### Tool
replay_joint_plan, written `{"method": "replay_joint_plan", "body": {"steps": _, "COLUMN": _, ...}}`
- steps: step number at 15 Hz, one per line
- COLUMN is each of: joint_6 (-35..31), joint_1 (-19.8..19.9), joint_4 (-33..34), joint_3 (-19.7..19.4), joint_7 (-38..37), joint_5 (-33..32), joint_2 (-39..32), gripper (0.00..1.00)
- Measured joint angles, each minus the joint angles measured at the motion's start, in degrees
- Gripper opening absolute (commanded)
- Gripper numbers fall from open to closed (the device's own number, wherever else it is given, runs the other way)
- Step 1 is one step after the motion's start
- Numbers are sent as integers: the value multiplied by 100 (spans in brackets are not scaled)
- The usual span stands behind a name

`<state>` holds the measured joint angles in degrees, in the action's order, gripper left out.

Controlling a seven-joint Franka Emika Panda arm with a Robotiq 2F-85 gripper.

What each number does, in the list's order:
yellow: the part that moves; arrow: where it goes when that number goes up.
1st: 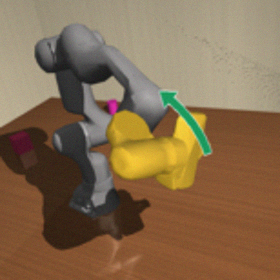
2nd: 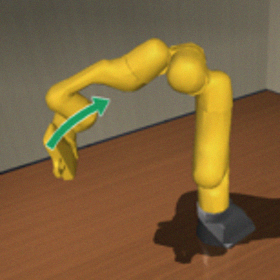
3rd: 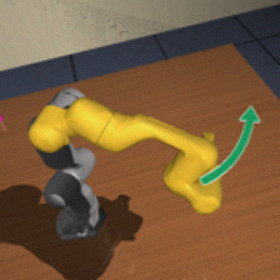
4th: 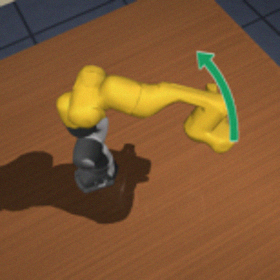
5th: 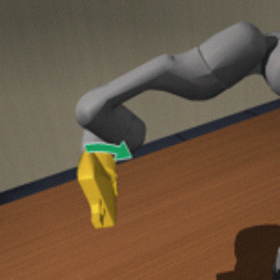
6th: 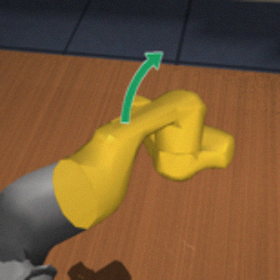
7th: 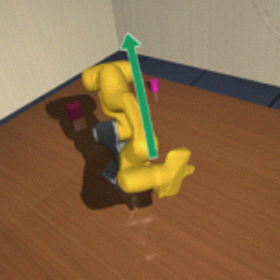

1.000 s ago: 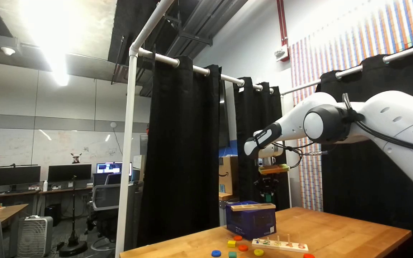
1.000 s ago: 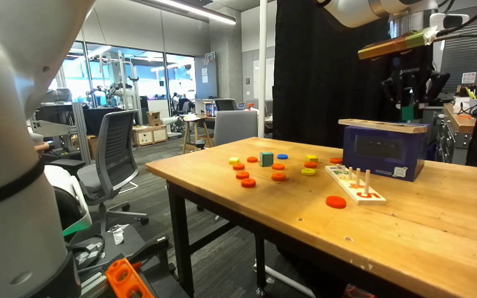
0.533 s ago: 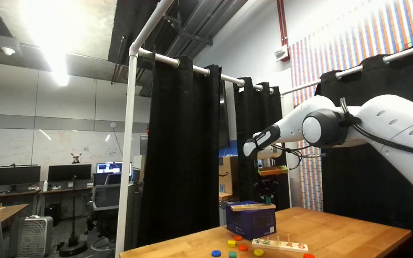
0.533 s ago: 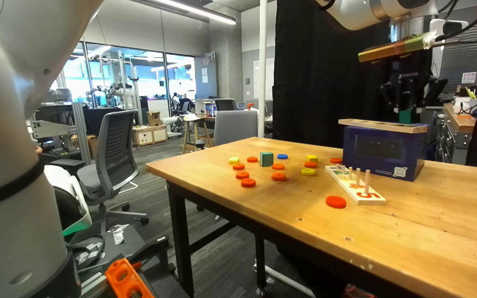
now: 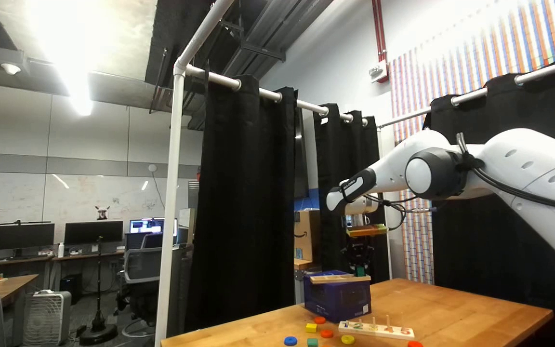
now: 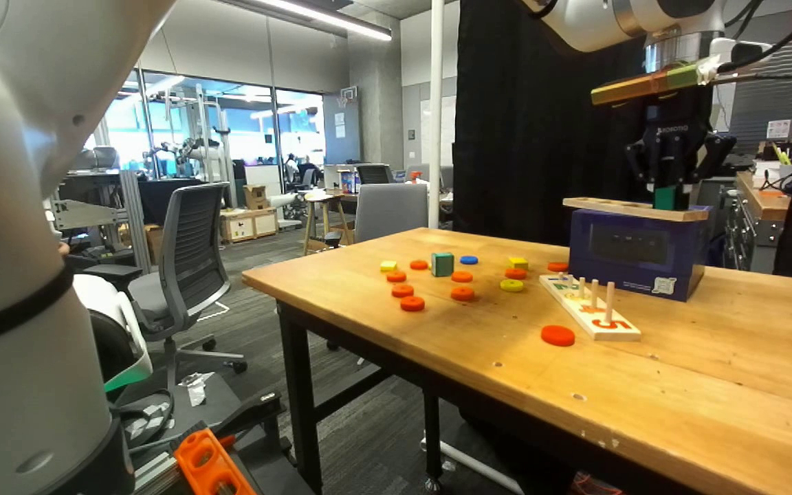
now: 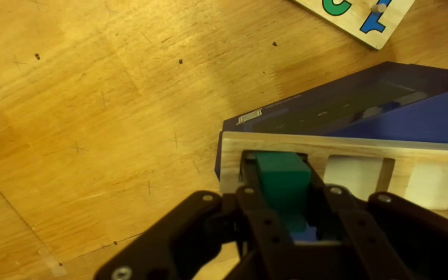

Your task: Put the green toy on top of the wooden object.

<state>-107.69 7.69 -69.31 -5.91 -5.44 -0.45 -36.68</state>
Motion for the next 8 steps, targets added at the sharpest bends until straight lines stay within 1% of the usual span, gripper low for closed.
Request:
{"method": "replay_joint_plan", "body": {"steps": 1, "joint_6": 22, "joint_1": 0, "joint_4": 5, "joint_3": 0, "joint_7": 0, "joint_5": 9, "joint_2": 0, "gripper": 11}}
{"method": "replay_joint_plan", "body": {"steps": 2, "joint_6": 40, "joint_1": 0, "joint_4": 9, "joint_3": 0, "joint_7": 0, "joint_5": 21, "joint_2": 0, "gripper": 53}}
{"method": "replay_joint_plan", "body": {"steps": 3, "joint_6": 51, "joint_1": 0, "joint_4": 13, "joint_3": 0, "joint_7": 0, "joint_5": 34, "joint_2": 0, "gripper": 54}}
{"method": "replay_joint_plan", "body": {"steps": 4, "joint_6": 77, "joint_1": 1, "joint_4": 20, "joint_3": 0, "joint_7": 0, "joint_5": 59, "joint_2": -2, "gripper": 60}}
{"method": "replay_joint_plan", "body": {"steps": 8, "joint_6": 167, "joint_1": 3, "joint_4": 61, "joint_3": 0, "joint_7": 0, "joint_5": 151, "joint_2": -11, "gripper": 92}}
